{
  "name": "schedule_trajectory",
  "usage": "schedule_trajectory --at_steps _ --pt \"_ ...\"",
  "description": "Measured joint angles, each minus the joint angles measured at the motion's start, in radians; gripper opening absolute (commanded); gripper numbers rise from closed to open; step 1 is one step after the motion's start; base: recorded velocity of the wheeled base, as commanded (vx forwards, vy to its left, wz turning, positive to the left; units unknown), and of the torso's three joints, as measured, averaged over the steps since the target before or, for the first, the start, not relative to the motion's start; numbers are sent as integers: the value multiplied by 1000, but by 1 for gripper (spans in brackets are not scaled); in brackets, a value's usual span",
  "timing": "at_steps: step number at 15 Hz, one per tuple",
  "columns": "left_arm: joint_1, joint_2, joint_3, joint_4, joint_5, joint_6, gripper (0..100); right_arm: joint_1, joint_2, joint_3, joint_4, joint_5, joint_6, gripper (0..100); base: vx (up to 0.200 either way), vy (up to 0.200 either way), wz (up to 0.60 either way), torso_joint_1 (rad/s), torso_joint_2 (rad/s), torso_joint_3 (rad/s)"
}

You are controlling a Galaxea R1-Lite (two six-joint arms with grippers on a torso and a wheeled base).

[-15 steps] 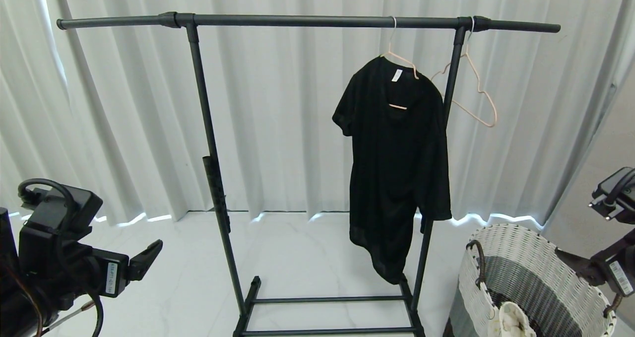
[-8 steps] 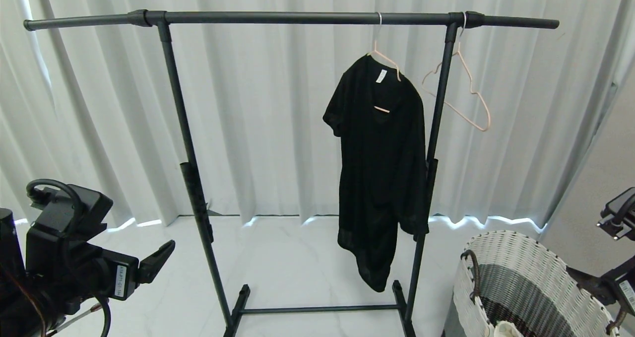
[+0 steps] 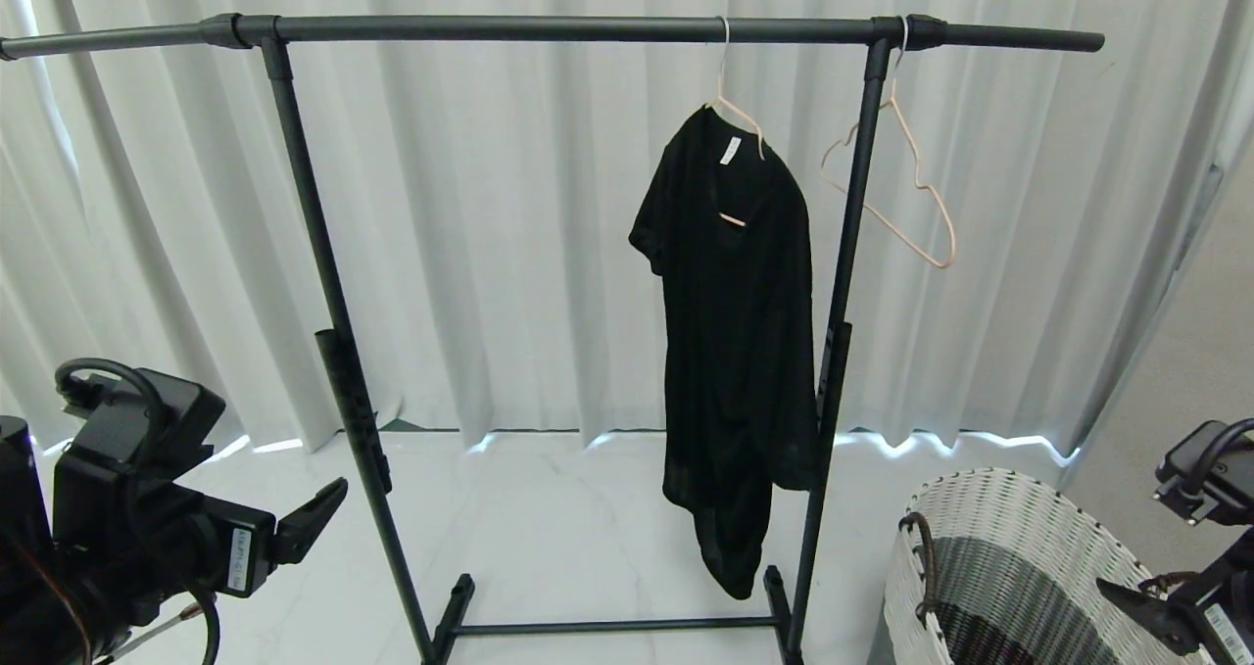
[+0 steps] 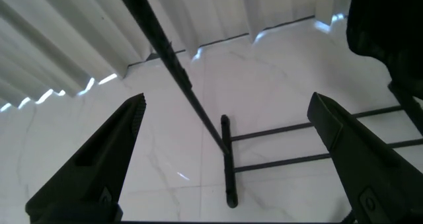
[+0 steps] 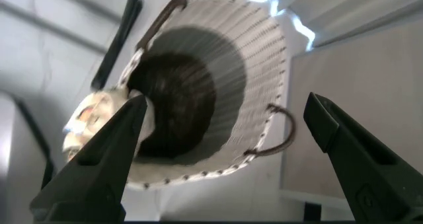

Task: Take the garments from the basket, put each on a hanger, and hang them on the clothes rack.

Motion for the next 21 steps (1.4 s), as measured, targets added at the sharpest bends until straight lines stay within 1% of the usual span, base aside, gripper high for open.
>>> schedule_trajectory --at_steps 1,3,6,10,12,18,19,21 --pt "-11 -7 12 1 -4 -1 100 0 24 9 -1 2 1 100 0 0 0 0 0 0" --pt "-40 -26 35 -1 -37 -26 100 0 86 17 0 9 4 100 0 0 0 0 0 0" --pt "-49 -44 49 0 -45 -33 100 0 201 30 -43 36 6 100 0 0 0 0 0 0" --pt "-51 -52 52 0 -40 -32 100 9 381 90 -181 77 6 100 0 0 0 0 0 0" --pt "-51 -54 52 0 -38 -32 100 16 469 106 -236 81 5 100 0 0 0 0 0 0" --pt "-52 -60 74 0 -38 -29 100 19 676 115 -346 74 5 100 0 0 0 0 0 0" --pt "-52 -61 75 0 -37 -29 100 18 702 115 -371 67 5 100 0 0 0 0 0 0" --pt "-51 -63 78 0 -37 -28 100 16 750 115 -409 25 5 100 0 0 0 0 0 0"
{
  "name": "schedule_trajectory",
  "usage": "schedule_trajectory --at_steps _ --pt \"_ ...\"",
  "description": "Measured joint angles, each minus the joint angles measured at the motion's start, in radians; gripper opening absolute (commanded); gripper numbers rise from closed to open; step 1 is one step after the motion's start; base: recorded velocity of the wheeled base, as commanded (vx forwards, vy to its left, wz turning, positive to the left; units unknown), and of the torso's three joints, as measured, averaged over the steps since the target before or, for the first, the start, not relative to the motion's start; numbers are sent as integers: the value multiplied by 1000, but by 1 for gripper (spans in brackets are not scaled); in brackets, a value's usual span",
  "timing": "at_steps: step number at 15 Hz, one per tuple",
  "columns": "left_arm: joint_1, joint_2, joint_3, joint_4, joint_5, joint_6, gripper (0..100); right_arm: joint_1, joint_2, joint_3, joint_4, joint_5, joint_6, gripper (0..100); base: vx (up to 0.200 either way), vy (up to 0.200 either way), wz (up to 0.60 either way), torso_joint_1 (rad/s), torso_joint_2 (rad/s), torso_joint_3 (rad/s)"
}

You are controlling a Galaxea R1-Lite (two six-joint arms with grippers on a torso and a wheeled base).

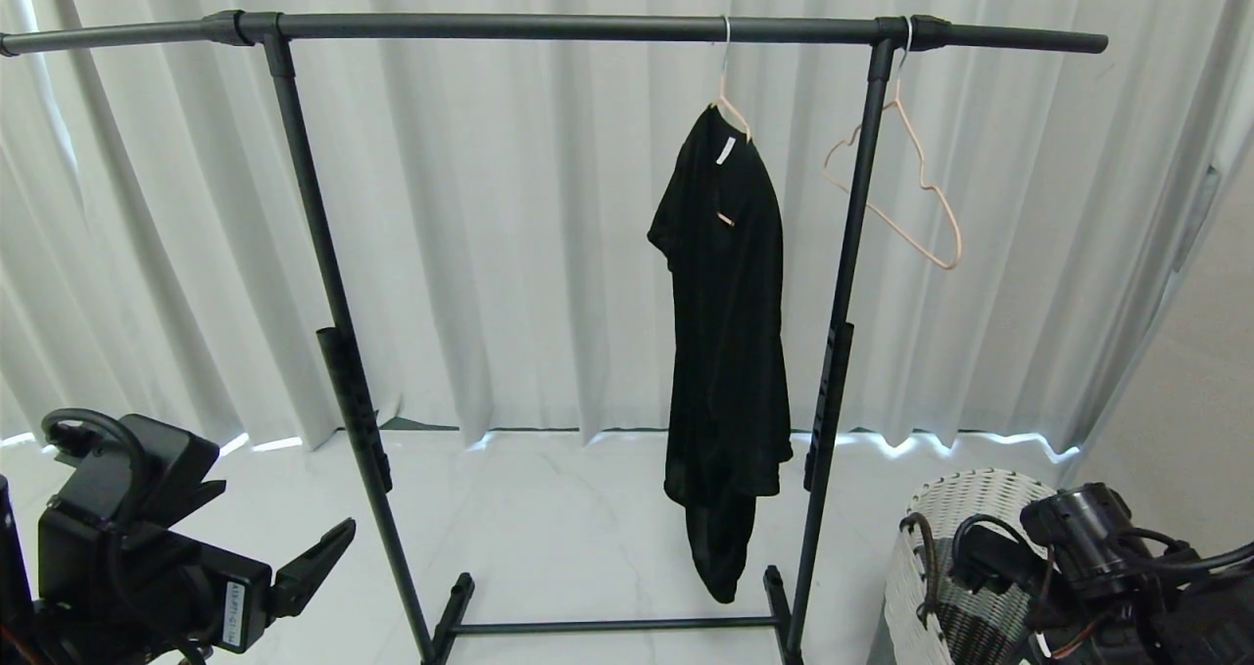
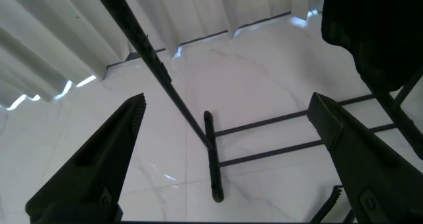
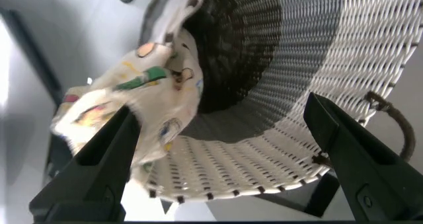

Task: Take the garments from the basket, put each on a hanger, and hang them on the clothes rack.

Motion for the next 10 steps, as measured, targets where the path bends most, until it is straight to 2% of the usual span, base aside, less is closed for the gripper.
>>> schedule_trajectory --at_steps 4,6,7,10 --pt "0 0 4 0 0 0 100 0 87 2 -80 -66 0 100 0 0 0 0 0 0" --pt "0 0 5 0 0 0 100 1 112 2 -105 -73 0 100 0 0 0 0 0 0" --pt "0 0 6 0 0 0 100 2 119 4 -118 -74 0 0 0 0 0 0 0 0" --pt "0 0 6 0 0 -2 100 2 129 40 -187 -74 0 0 0 0 0 0 0 0"
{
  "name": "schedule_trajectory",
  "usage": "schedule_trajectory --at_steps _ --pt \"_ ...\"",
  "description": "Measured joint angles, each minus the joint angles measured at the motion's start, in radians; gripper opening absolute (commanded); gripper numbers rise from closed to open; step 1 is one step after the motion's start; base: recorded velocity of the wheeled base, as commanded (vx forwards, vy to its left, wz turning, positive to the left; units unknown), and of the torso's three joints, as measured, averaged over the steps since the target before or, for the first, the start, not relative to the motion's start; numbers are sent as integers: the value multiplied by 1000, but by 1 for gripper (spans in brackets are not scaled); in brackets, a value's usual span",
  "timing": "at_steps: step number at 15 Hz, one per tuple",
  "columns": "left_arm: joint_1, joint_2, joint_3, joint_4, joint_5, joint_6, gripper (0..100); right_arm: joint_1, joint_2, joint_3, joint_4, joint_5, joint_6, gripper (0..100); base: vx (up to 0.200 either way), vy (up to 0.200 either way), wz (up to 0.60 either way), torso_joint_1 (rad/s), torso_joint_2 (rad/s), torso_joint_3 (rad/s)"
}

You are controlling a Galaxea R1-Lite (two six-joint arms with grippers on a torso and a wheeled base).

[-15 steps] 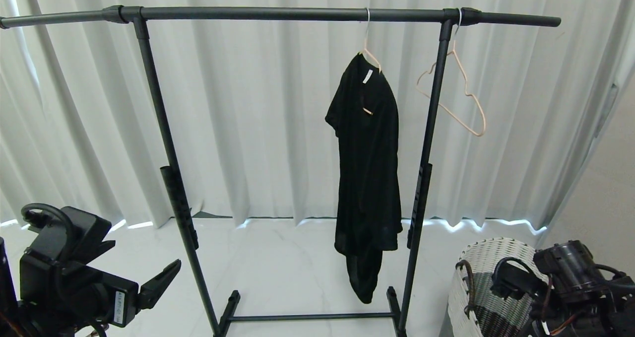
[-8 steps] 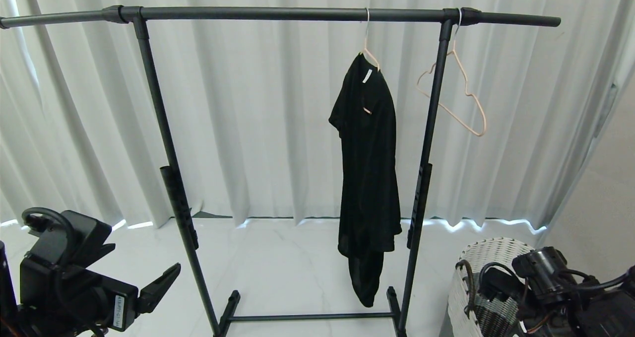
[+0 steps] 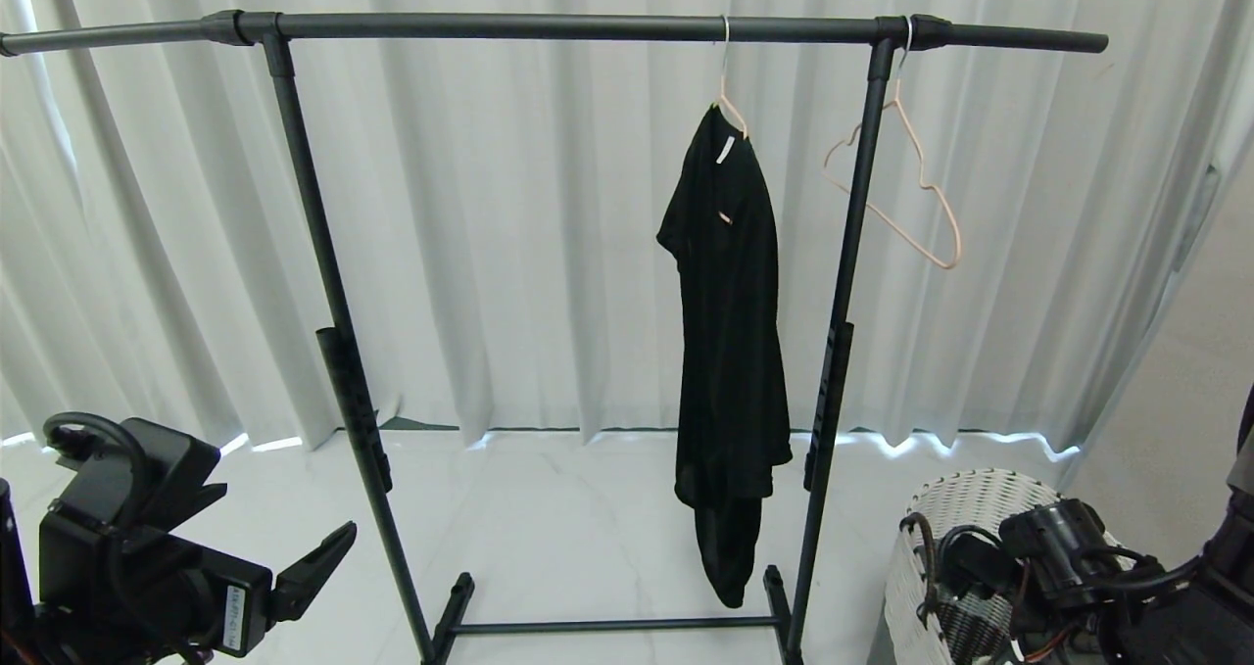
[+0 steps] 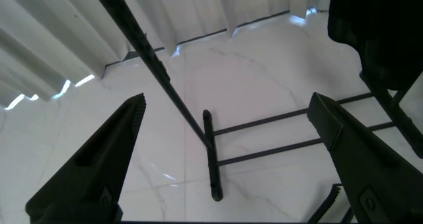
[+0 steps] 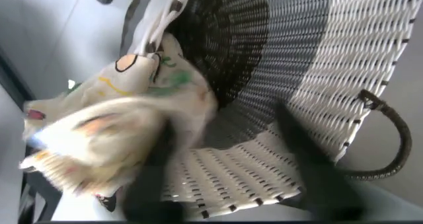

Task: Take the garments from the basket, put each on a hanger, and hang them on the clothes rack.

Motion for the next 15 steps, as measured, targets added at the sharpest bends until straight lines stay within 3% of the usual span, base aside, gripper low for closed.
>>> schedule_trajectory --at_steps 5,8,12,15 --pt "0 -7 4 0 6 1 100 11 -62 46 -8 0 0 0 0 0 0 0 0 0" --pt "-8 -7 9 0 8 2 100 21 -190 1 138 2 0 0 -67 0 0 1 1 -1" --pt "-20 -2 11 0 5 -1 100 24 -382 -235 509 7 18 0 -200 0 0 6 4 -1" --pt "-23 2 8 0 0 -1 100 27 -488 -428 700 9 33 0 -200 0 0 -1 5 7"
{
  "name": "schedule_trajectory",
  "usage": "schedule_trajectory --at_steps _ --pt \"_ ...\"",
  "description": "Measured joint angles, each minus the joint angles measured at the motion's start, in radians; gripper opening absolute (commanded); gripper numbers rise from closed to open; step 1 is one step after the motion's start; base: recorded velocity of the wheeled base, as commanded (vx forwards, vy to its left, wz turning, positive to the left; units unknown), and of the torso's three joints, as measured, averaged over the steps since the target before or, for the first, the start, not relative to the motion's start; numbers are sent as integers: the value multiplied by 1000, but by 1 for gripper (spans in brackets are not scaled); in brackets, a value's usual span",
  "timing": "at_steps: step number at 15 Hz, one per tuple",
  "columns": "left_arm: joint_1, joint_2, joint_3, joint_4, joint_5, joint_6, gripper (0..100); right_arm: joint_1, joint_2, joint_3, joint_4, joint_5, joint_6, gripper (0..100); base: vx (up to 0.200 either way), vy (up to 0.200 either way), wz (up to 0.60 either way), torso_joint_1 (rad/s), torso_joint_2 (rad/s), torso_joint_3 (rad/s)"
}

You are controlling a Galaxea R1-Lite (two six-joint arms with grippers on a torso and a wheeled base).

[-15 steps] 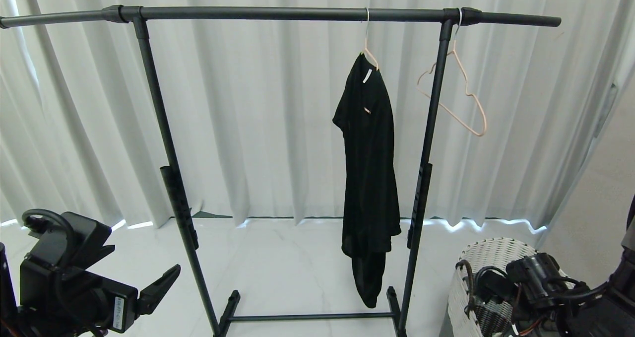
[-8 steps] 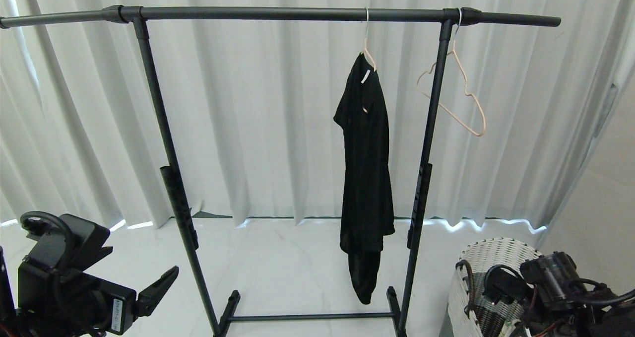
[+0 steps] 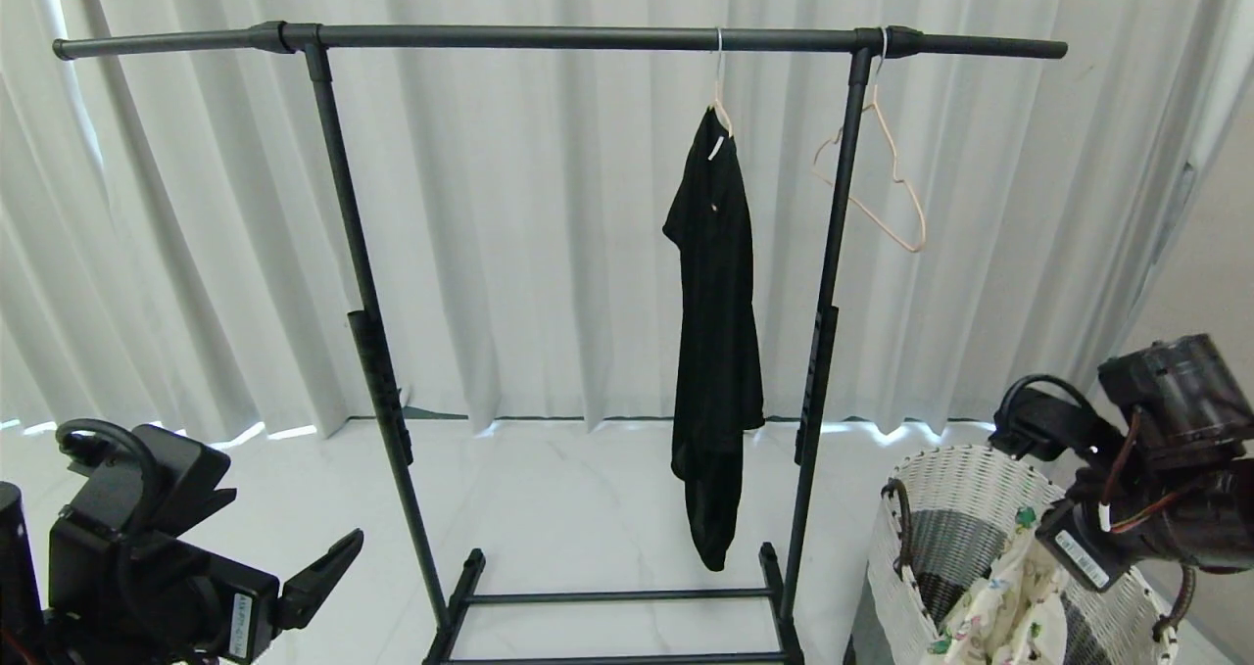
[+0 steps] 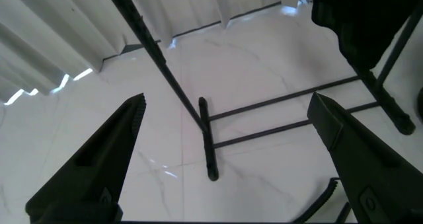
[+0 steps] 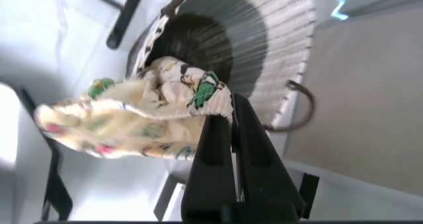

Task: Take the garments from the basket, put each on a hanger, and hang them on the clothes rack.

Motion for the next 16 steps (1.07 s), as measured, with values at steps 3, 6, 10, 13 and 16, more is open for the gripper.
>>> schedule_trajectory --at_steps 3,6,10,13,16 --pt "-11 0 -2 0 0 0 100 11 -62 -119 110 0 4 0 -200 0 0 4 2 5" --pt "-48 1 -2 0 0 -1 100 39 -92 -186 153 0 5 0 -133 0 0 2 2 2" --pt "-143 3 -11 0 -13 -13 100 126 -96 -254 160 23 92 0 0 0 0 0 0 0" --pt "-297 7 -69 0 -54 -158 100 200 -61 -329 157 96 151 0 0 0 0 0 0 0" --pt "-483 58 -168 0 -65 -260 100 254 -11 -428 147 156 171 0 0 0 0 0 0 0"
